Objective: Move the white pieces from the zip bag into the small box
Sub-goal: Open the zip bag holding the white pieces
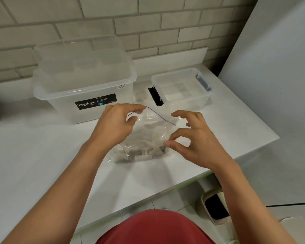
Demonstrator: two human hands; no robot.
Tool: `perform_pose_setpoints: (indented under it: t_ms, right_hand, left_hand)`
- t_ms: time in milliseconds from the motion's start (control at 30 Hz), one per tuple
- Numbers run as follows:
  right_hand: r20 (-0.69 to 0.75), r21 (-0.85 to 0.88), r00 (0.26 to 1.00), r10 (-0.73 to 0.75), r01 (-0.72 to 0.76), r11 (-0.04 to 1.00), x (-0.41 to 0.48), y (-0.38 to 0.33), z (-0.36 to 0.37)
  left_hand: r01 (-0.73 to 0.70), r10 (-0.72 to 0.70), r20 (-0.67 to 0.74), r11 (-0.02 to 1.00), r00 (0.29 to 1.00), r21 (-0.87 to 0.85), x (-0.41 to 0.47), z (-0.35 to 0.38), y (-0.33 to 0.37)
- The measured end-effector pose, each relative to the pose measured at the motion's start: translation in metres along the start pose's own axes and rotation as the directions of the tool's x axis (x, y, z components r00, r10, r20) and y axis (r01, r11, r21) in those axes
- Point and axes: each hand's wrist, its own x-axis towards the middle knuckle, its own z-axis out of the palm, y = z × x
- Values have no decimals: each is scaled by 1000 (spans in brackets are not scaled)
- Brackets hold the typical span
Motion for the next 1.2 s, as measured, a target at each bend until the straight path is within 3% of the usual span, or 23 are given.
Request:
perform_pose_setpoints:
  t_ms: [133, 367, 500, 600, 700, 800, 933, 1000, 1067, 1133, 1200]
  right_hand:
    - [-211, 100, 949, 234, -217, 971, 10, -12, 7]
    - [-321, 85, 845, 427, -424, 902, 16, -22, 1]
    - [-143, 333, 826, 545, -478, 813, 13, -21, -3]
    - [-51, 461, 801, 596, -511, 726, 5, -20, -8]
    - [-48, 297, 858, 512, -477, 827, 1, -23, -8]
    - [-176, 60, 924, 340, -335, 940, 5, -35, -7]
    - [-150, -130, 935, 320, -339, 932, 21, -37, -4]
    - [-171, -99, 928, 331, -350, 932, 26, -33, -3]
    - [-187, 5, 903, 386, -392, 920, 27, -29, -3]
    - [-134, 189, 867, 479, -452, 871, 28, -24, -3]
    - [-35, 430, 836, 547, -482, 764, 29, -21, -1]
  left_hand:
    - [-100, 97, 47, 992, 994, 77, -5, 2, 11]
    - [-100, 94, 56, 988, 994, 115, -7, 1, 16]
    - [-31, 30, 11, 996, 999, 80, -7, -4, 16]
    - [65, -66, -119, 998, 991, -12, -2, -16, 8]
    - [18, -22, -131, 999, 991, -28, -2, -21, 10]
    - [-77, 77, -57, 997, 995, 2, -6, -23, 20]
    - [-221, 222, 20, 974, 975, -52, -6, -20, 21]
    - [-159, 163, 14, 977, 987, -140, -6, -16, 17]
    - [-66, 55, -92, 991, 994, -118, -10, -11, 10]
    - [86, -87, -236, 996, 968, -16, -14, -10, 2]
    - [280, -259, -262, 959, 930, 46, -20, -12, -3]
